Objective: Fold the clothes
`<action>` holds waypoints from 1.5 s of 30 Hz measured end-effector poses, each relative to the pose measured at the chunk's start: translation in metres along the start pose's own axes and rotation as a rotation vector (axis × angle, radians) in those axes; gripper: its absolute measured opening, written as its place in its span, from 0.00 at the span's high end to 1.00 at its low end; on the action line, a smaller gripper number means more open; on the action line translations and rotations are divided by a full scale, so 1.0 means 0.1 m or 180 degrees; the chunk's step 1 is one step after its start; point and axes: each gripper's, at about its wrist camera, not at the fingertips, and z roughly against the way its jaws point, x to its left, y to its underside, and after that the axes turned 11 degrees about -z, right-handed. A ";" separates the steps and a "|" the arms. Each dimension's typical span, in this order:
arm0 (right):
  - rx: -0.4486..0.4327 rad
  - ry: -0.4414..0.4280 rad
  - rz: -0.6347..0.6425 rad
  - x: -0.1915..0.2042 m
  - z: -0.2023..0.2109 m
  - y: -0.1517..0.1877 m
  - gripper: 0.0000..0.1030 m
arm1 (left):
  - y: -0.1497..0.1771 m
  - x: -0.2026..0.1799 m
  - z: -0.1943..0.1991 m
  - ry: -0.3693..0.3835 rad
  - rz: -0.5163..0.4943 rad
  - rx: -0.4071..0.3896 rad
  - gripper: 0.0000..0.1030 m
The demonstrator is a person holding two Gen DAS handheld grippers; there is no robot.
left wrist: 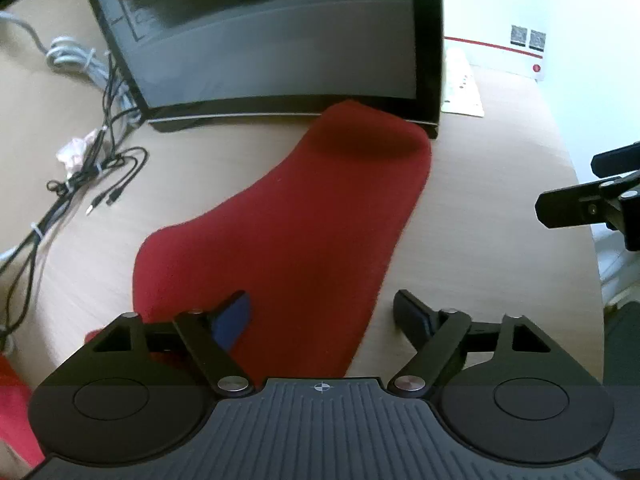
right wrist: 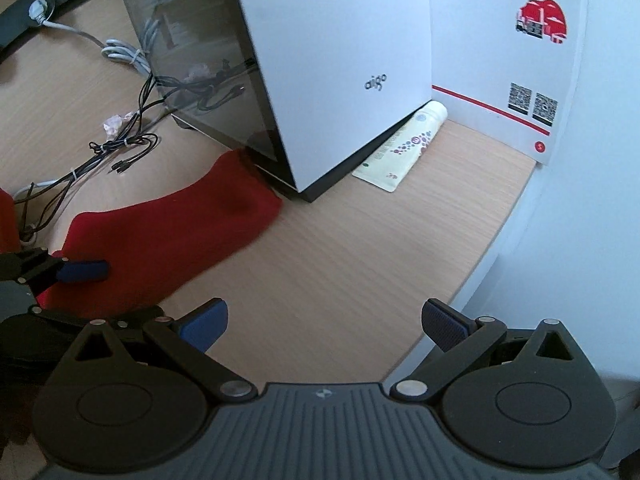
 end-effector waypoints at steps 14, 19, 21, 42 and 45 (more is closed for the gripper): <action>-0.0031 -0.0032 0.0053 0.17 0.02 0.02 0.00 | 0.07 0.22 0.03 -0.0106 0.0232 -0.0109 0.72; -0.0040 -0.0036 0.0064 0.20 0.06 0.03 0.00 | 0.10 0.32 0.24 -0.0214 0.0413 -0.0192 0.78; -0.0044 -0.0045 0.0081 0.22 0.09 0.03 0.00 | 0.13 0.36 0.43 -0.0297 0.0509 -0.0275 0.78; 0.0325 -0.0848 0.1605 2.06 -0.05 0.80 0.00 | 2.38 0.49 2.38 -0.0916 0.2904 -0.0287 0.25; 0.0303 -0.0975 0.1906 2.36 -0.03 1.02 0.00 | 2.52 0.49 2.44 -0.0847 0.3075 -0.0368 0.16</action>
